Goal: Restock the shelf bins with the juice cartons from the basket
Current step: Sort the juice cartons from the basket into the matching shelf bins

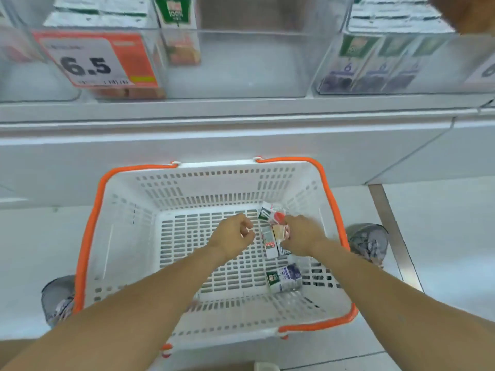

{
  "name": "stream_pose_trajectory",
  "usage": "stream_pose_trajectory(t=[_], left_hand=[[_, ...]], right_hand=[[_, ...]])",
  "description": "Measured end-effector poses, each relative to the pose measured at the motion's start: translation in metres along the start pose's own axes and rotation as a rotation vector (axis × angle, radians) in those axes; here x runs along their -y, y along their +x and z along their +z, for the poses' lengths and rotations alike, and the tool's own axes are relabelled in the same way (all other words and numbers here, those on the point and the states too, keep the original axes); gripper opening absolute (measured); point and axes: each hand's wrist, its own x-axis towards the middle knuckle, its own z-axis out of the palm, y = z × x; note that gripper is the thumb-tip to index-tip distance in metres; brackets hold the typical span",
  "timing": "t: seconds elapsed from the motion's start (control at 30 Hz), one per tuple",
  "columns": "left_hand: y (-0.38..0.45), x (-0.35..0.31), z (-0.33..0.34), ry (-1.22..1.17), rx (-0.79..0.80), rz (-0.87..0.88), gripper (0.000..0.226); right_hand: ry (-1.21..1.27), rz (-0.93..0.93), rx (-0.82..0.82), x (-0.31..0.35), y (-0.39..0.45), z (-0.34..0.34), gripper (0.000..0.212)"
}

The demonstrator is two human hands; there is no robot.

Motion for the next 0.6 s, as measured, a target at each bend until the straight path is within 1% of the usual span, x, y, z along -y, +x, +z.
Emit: stream_pose_trajectory(t=[0.03,0.07,0.1,0.17,0.2,0.27,0.33,0.37,0.43,0.5,0.6], left_hand=[[0.004,0.008,0.011,-0.042,0.019,-0.046,0.016],[0.009,0.013,0.019,-0.086,0.031,-0.082,0.020],[0.015,0.016,0.027,-0.111,0.036,-0.109,0.026],[0.028,0.018,0.038,-0.133,0.052,-0.178,0.042],[0.033,0.020,0.044,-0.160,0.069,-0.225,0.049],[0.041,0.026,0.054,-0.208,0.105,-0.301,0.058],[0.043,0.037,0.057,-0.159,0.101,-0.317,0.064],[0.042,0.043,0.057,-0.131,0.086,-0.315,0.065],[0.038,0.054,0.054,-0.129,0.059,-0.331,0.063],[0.031,0.061,0.049,-0.172,0.050,-0.365,0.063],[0.021,0.067,0.041,-0.227,0.014,-0.395,0.062]], right_hand=[[0.001,0.022,0.012,-0.001,0.004,0.013,0.080],[0.036,0.044,0.004,-0.001,0.007,0.026,0.090],[0.085,0.064,-0.029,0.001,0.011,0.036,0.094],[0.204,0.094,-0.111,0.004,0.019,0.050,0.092],[0.309,0.117,-0.130,0.005,0.022,0.057,0.088],[0.483,0.129,-0.064,0.008,0.023,0.068,0.074],[0.532,0.103,-0.005,0.010,0.021,0.080,0.052],[0.545,0.096,-0.011,0.012,0.021,0.084,0.048],[0.574,0.082,-0.014,0.019,0.025,0.089,0.056],[0.587,0.075,0.030,0.027,0.031,0.092,0.065],[0.548,0.090,0.079,0.038,0.037,0.094,0.065]])
